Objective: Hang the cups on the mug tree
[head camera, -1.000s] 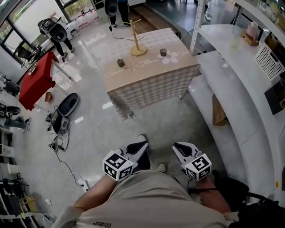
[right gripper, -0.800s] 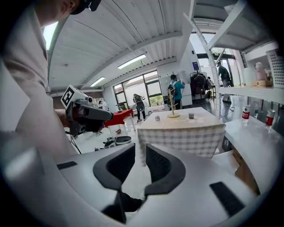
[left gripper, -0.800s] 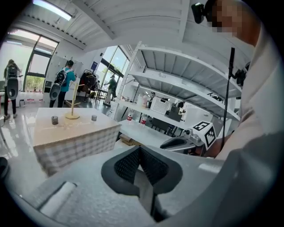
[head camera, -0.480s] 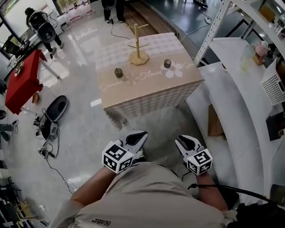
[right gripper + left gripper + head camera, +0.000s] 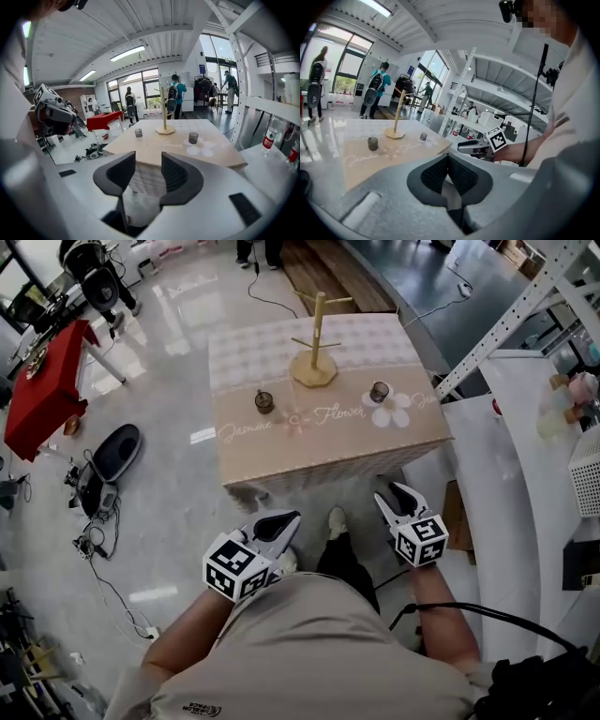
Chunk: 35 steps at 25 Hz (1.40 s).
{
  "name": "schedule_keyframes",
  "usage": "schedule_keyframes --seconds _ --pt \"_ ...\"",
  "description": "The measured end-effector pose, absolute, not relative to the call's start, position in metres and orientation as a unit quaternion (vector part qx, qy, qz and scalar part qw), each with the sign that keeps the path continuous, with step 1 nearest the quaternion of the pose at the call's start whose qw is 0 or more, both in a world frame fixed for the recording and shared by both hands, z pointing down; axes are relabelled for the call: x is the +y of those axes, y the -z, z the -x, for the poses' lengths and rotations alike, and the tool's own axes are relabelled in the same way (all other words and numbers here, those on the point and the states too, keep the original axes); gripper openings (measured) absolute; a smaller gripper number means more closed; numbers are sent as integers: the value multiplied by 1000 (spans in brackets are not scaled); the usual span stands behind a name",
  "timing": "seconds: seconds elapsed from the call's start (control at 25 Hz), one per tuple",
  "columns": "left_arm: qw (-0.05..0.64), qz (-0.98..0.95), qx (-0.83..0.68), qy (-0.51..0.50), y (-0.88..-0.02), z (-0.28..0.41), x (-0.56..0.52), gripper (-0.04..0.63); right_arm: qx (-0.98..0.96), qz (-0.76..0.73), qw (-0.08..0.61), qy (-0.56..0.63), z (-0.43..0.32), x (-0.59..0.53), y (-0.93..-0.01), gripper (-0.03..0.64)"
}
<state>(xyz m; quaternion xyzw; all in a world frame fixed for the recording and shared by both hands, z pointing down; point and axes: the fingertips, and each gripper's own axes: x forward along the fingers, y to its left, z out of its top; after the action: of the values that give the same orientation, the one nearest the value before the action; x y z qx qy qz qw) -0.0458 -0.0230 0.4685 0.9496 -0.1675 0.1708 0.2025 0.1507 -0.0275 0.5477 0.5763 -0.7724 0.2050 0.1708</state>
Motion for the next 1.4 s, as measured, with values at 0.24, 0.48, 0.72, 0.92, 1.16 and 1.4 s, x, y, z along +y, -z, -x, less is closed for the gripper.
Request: schedule_keyframes --seconds 0.24,0.48,0.72,0.92,1.16,1.4 --pt "209 -935 -228 -175 -473 29 -90 5 -780 -567 180 -195 -209 -135 -577 183" --pt "222 -918 -283 -168 -468 -7 -147 5 -783 -553 200 -200 -264 -225 -619 226" --pt "215 -910 -308 -176 -483 -37 -180 5 -780 -551 215 -205 -298 -287 -679 279" --pt "218 -899 -335 -179 -468 -49 -195 5 -777 -542 239 -212 -313 -320 -693 309" --pt "220 -890 -355 -185 -465 -54 -206 5 -780 -528 255 -218 -316 -338 -708 310" --pt "218 -886 -367 -184 -466 -54 -220 5 -781 -526 258 -215 -318 -341 -712 265"
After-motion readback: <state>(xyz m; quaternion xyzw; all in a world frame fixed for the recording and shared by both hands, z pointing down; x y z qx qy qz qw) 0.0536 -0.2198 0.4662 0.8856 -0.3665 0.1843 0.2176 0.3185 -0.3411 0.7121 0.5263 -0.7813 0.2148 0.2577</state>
